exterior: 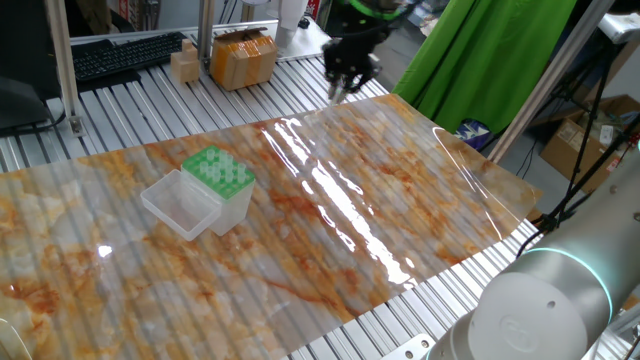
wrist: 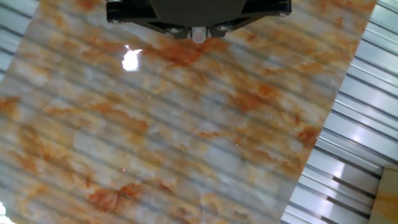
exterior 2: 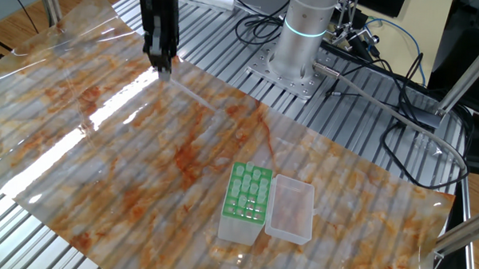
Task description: Insert a large pipette tip into the holder for large pipette tips
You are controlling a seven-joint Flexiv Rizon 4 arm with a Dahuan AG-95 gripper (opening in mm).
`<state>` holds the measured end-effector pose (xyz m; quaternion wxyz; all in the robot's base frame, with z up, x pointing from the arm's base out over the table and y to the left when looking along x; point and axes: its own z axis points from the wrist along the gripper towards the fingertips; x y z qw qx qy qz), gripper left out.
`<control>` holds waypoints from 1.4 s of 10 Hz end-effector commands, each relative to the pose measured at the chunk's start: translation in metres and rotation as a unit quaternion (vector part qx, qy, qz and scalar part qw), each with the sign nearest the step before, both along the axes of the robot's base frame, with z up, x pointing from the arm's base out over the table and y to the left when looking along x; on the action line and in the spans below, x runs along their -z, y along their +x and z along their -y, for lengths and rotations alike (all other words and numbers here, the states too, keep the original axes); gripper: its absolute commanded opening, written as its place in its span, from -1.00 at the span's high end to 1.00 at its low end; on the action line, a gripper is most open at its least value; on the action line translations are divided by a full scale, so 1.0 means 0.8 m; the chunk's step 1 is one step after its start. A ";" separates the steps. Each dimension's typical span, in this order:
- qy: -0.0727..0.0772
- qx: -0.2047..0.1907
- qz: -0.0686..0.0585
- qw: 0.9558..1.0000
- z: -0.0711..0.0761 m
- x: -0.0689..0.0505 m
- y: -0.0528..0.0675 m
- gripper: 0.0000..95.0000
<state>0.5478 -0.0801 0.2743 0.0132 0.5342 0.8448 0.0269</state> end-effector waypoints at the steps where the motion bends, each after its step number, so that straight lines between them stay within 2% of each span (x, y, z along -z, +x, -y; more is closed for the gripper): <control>1: -0.006 0.018 -0.002 1.000 -0.019 0.004 0.019 1.00; 3: -0.013 0.032 -0.004 0.999 -0.034 0.006 0.033 1.00; 7: -0.025 0.057 -0.002 0.998 -0.052 0.009 0.057 1.00; 10: -0.026 0.077 -0.002 0.997 -0.064 0.006 0.066 1.00; 14: -0.032 0.087 -0.001 0.996 -0.081 0.012 0.078 1.00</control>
